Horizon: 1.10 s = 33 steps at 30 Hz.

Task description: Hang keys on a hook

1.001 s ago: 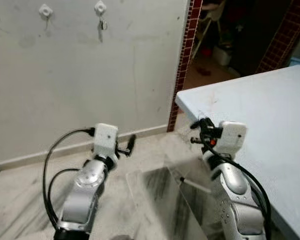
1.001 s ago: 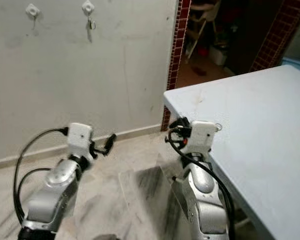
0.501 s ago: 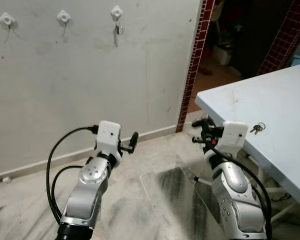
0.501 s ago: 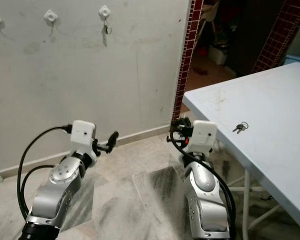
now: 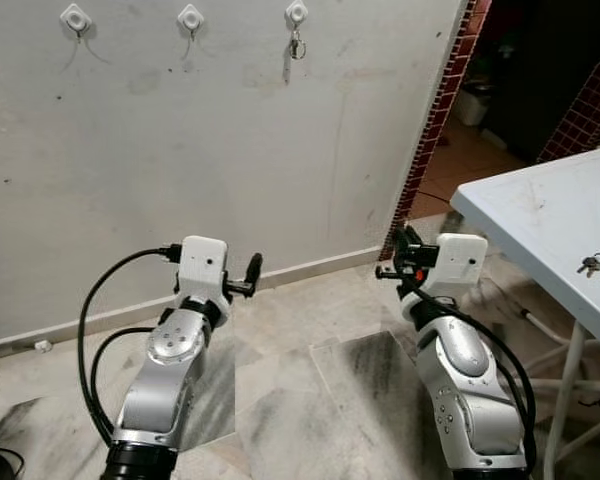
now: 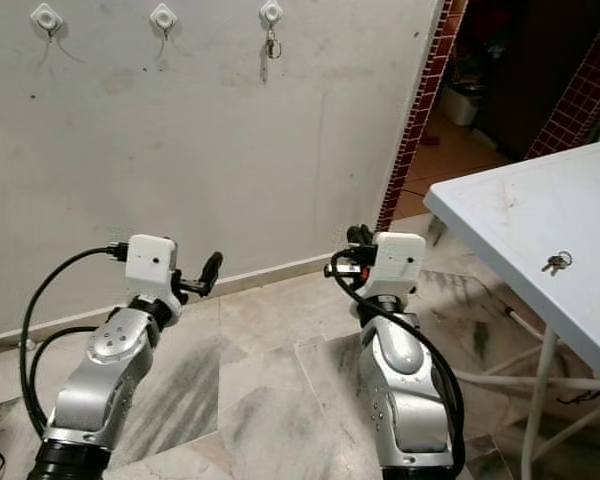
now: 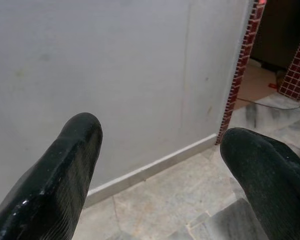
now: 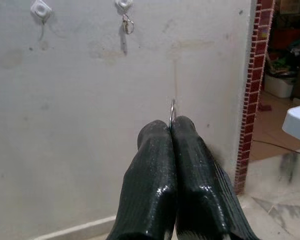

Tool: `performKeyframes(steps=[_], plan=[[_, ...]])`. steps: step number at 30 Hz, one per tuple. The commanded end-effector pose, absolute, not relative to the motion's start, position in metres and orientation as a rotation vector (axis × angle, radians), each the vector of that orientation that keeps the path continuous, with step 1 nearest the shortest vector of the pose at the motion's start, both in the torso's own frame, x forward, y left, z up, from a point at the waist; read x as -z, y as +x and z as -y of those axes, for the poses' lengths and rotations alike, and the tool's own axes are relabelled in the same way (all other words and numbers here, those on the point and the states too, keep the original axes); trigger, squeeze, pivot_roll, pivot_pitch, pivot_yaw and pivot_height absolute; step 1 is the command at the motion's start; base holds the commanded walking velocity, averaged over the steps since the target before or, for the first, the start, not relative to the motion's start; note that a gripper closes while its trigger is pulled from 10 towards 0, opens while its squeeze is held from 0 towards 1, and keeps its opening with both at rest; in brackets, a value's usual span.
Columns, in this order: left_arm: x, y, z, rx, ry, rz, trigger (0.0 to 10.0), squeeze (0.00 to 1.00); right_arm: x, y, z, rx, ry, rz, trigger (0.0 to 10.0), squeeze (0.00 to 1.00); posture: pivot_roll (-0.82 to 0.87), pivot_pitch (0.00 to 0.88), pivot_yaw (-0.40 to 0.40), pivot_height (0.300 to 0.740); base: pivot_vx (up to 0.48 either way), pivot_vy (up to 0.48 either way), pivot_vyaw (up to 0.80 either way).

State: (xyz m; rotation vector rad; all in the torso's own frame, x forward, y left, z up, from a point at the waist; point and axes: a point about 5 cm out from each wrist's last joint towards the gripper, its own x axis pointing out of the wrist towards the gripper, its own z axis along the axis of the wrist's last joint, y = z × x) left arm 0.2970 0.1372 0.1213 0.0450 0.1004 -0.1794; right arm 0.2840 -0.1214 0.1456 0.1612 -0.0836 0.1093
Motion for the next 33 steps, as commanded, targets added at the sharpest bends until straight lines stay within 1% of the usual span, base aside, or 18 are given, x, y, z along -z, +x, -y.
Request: performKeyframes(steps=[1, 9, 21, 33], plan=[[-0.1245, 0.2989, -0.1335, 0.202, 0.034, -0.09, 10.0, 0.0, -0.1481, 0.2855, 0.1217, -0.112, 0.15, 0.096, 10.0, 0.0, 0.13, 0.0, -0.042, 0.74, 0.0, 0.0, 0.0], [-0.1233, 0.2985, -0.1327, 0.204, 0.021, -0.092, 10.0, 0.0, -0.1493, 0.2863, 0.1208, -0.129, 0.132, 0.103, 10.0, 0.0, 0.13, 0.0, -0.046, 0.74, 0.24, 0.0, 0.0], [-0.1213, 0.2978, -0.1316, 0.218, 0.01, -0.105, 10.0, 0.0, -0.1485, 0.2868, 0.1193, -0.135, 0.133, 0.102, 10.0, 0.0, 0.13, 0.0, -0.045, 0.74, 0.321, 0.0, 0.61], [-0.1207, 0.2978, -0.1306, 0.224, 0.004, -0.108, 10.0, 0.0, -0.1469, 0.2878, 0.1184, -0.14, 0.136, 0.098, 10.0, 0.0, 0.13, 0.0, -0.046, 0.74, 0.374, 0.0, 0.0]])
